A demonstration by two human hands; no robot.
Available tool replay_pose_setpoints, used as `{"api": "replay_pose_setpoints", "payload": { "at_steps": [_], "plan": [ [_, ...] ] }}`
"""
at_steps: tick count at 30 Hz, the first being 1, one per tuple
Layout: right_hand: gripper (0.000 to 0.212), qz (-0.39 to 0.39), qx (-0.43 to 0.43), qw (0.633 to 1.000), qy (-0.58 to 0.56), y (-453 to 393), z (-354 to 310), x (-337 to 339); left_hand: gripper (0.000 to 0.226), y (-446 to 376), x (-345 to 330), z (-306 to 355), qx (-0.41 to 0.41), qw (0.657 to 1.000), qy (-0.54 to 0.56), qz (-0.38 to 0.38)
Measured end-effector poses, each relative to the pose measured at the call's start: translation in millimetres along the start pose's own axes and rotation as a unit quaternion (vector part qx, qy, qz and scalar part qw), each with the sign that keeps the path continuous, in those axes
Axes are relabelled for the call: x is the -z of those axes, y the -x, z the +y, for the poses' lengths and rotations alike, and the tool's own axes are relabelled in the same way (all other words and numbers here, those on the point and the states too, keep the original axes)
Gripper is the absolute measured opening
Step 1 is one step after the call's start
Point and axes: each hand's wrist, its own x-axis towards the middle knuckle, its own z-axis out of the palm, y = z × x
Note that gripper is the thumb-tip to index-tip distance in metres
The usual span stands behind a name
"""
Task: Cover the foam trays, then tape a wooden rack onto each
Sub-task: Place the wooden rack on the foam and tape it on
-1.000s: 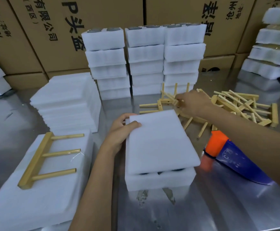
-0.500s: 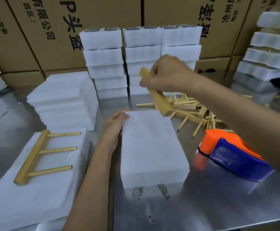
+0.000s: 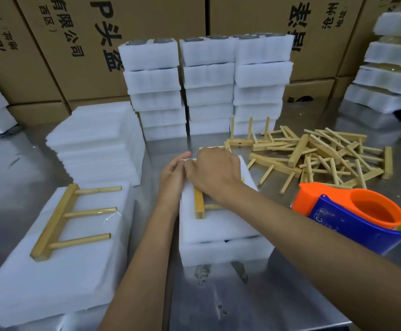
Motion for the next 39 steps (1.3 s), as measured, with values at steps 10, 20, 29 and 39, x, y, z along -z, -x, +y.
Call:
{"api": "replay_pose_setpoints", "payload": {
  "at_steps": [10,20,29,39],
  "plan": [
    [0.05,-0.041,0.059,0.997,0.01,-7,10,4,0.057,11,-7,3,0.1,0.975,0.169,-0.103],
    [0.046,-0.176,0.014,0.981,-0.083,0,17,-16,0.066,14,-13,8,0.089,0.976,0.173,-0.098],
    [0.057,-0.175,0.016,0.98,-0.088,10,24,-10,0.063,30,-23,6,0.066,0.974,0.19,-0.105],
    [0.037,0.034,0.017,0.976,-0.215,24,38,27,0.065,50,-13,9,0.06,0.998,-0.009,0.021]
  ]
}}
